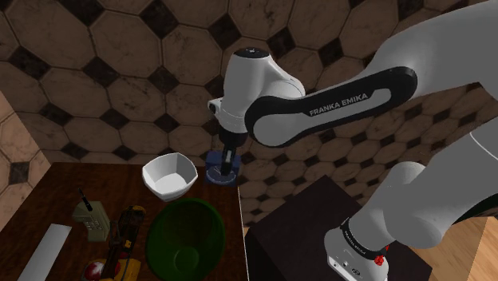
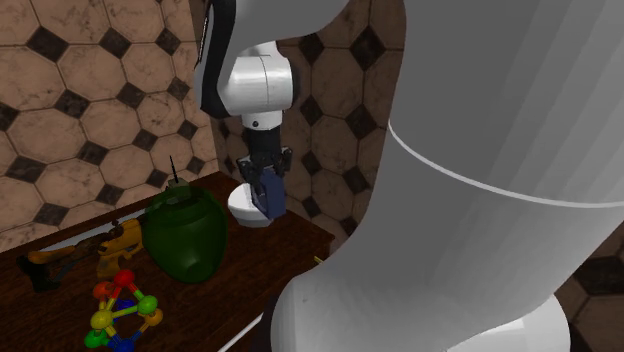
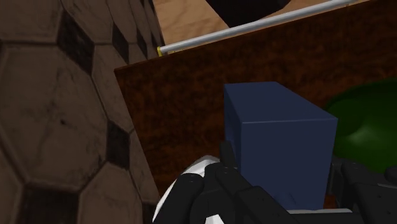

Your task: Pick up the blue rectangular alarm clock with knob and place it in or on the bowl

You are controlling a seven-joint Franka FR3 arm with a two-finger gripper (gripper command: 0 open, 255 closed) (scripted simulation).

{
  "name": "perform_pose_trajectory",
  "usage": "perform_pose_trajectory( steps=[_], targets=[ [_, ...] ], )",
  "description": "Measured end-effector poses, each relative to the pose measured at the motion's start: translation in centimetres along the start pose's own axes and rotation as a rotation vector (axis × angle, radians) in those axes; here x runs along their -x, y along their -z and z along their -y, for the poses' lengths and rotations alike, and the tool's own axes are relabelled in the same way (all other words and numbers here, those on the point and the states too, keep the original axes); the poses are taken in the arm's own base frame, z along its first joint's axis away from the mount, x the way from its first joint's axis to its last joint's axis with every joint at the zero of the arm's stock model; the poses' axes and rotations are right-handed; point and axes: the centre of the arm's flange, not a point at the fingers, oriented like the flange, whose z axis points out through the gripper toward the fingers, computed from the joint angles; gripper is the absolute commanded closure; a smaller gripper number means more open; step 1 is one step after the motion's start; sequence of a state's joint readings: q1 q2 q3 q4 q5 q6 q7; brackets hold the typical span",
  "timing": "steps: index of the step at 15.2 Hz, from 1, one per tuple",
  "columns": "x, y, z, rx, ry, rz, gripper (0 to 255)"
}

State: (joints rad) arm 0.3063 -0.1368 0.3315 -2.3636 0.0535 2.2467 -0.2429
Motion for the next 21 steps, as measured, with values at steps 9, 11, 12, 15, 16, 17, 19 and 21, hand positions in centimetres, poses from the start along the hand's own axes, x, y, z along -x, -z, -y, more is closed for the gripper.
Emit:
perform_pose_trajectory(
  steps=[9,11,12,15,16,17,19,21],
  targets=[
    [-8.8,1.8,-2.1,-0.001,0.001,0.001,255],
    [-11.5,1.8,-2.9,-0.001,0.001,0.001,255],
    [-12.8,2.2,-3.2,-0.001,0.001,0.0,255],
    [-16.6,2.4,-4.0,0.0,0.001,0.0,255],
    [-17.1,2.2,-4.2,-0.001,0.001,0.001,255],
    [-17.6,1.8,-4.3,0.0,0.0,0.0,255],
    [-17.8,1.0,-4.5,0.0,0.0,0.001,255],
    [-17.9,-0.1,-4.6,0.0,0.0,0.001,255]
  ],
)
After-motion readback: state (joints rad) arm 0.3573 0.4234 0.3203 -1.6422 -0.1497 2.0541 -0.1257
